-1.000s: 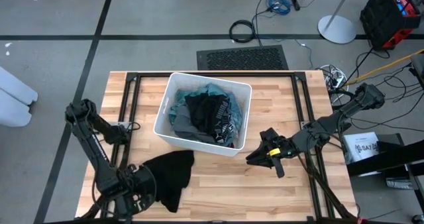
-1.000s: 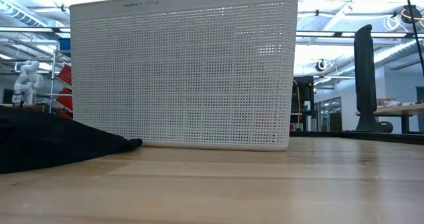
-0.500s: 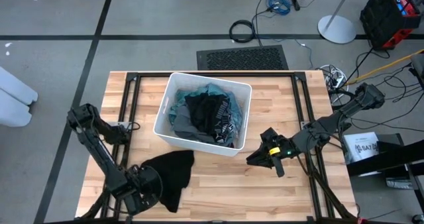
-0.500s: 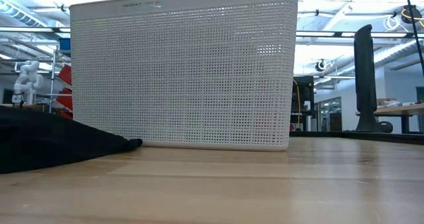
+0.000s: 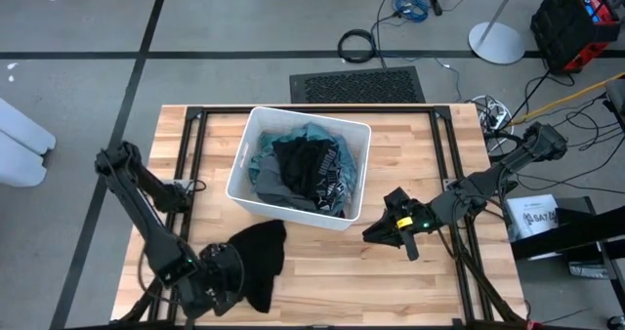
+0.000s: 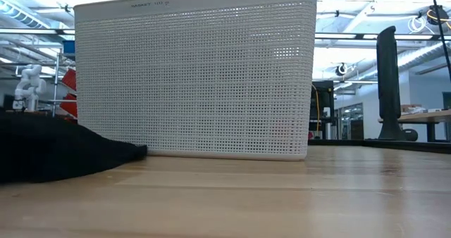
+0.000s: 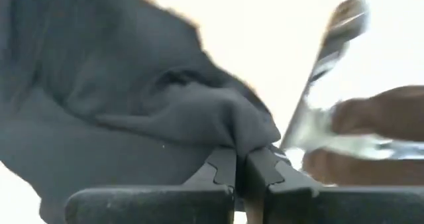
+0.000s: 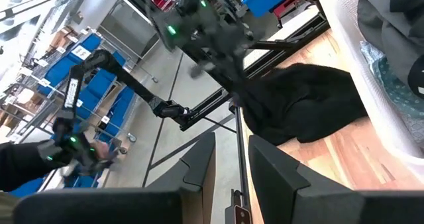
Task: Sort clothes
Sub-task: Put the black boxer into the white laundry bin
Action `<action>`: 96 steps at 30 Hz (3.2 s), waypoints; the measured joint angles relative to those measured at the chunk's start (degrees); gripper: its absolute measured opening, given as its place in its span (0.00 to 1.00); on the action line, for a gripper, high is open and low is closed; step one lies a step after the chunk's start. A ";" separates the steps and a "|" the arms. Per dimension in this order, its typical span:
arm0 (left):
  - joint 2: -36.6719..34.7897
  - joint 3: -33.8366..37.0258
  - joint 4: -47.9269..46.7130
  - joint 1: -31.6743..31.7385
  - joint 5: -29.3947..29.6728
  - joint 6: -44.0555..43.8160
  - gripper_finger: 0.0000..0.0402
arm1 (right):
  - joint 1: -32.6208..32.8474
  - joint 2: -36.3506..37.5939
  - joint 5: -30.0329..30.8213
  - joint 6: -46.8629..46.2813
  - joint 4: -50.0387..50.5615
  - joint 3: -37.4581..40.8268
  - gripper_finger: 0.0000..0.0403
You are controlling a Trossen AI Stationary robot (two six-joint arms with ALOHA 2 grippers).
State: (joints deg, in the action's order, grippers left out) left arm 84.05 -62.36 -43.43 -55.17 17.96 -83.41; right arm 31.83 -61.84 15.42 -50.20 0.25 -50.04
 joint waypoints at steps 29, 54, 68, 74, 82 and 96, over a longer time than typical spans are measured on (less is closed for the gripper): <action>-16.22 -8.27 79.67 19.29 30.13 75.51 0.01 | 0.15 0.00 -0.59 -0.07 -3.04 0.00 0.20; -11.09 -13.08 33.01 55.78 9.17 48.19 0.01 | 1.76 0.00 -0.39 -3.29 -3.00 0.00 0.20; 0.40 -13.08 7.06 60.46 -2.02 46.49 0.01 | 6.61 0.00 5.78 -6.16 -3.02 0.00 0.20; 6.83 -13.10 6.50 60.96 -5.69 46.68 0.01 | 7.32 -0.01 5.95 -6.29 -3.03 0.00 0.20; 11.06 -13.12 14.90 64.32 -7.59 43.86 0.01 | 7.30 0.00 5.99 -6.36 -3.04 0.00 0.20; 12.65 -13.15 22.45 72.10 -21.46 45.69 0.10 | 7.30 -0.01 5.22 -7.37 -2.59 0.00 0.20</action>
State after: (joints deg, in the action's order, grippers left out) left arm 96.70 -75.51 -20.98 16.93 -3.50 -37.72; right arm 39.13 -61.85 20.64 -57.57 -2.34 -50.04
